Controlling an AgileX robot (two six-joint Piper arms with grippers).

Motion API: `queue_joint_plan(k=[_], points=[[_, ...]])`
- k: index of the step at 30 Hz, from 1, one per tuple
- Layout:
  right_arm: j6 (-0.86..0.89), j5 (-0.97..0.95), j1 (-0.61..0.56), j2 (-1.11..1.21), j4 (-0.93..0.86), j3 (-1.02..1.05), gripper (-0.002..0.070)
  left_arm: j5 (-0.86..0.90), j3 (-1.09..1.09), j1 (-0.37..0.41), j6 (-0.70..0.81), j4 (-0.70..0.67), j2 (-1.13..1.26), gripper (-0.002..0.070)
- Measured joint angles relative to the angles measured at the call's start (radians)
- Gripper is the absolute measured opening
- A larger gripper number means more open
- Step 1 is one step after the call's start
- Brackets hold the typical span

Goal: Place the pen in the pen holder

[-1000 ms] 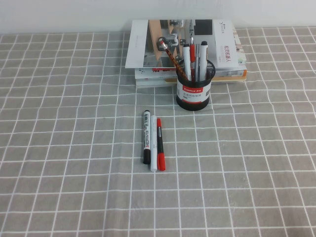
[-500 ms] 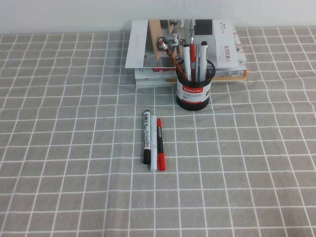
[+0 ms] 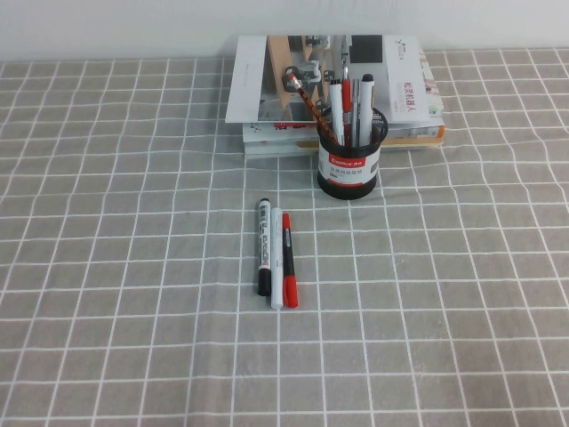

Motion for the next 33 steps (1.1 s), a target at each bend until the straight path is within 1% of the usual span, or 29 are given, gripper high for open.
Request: queue_joint_plan(k=[4, 13, 18, 20, 22, 25, 28, 33], points=[[-0.079, -0.007, 0.0, 0.0, 0.041, 0.0, -0.0013, 0.0, 0.0, 0.0, 0.0, 0.0, 0.0, -0.0003], [-0.167, 0.0, 0.0, 0.0, 0.048, 0.0, -0.0013, 0.0, 0.0, 0.0, 0.0, 0.0, 0.0, -0.0003], [-0.39, 0.04, 0.0, 0.0, 0.048, 0.0, -0.0013, 0.0, 0.0, 0.0, 0.0, 0.0, 0.0, -0.0003], [-0.475, 0.094, 0.0, 0.0, 0.043, -0.032, -0.0013, 0.0, 0.0, 0.0, 0.0, 0.0, 0.0, -0.0003], [-0.513, 0.13, 0.0, 0.014, 0.02, -0.097, -0.0012, 0.0, 0.0, 0.0, 0.0, 0.0, 0.0, -0.0003], [-0.529, 0.19, 0.0, 0.099, -0.054, -0.199, -0.0012, 0.0, 0.0, 0.0, 0.0, 0.0, 0.0, -0.0003], [-0.529, 0.307, 0.0, 0.269, -0.165, -0.327, -0.0012, 0.0, 0.0, 0.0, 0.0, 0.0, 0.0, -0.0003], [-0.399, 0.563, 0.0, 0.6, -0.383, -0.548, -0.0012, 0.0, 0.0, 0.0, 0.0, 0.0, 0.0, -0.0003]])
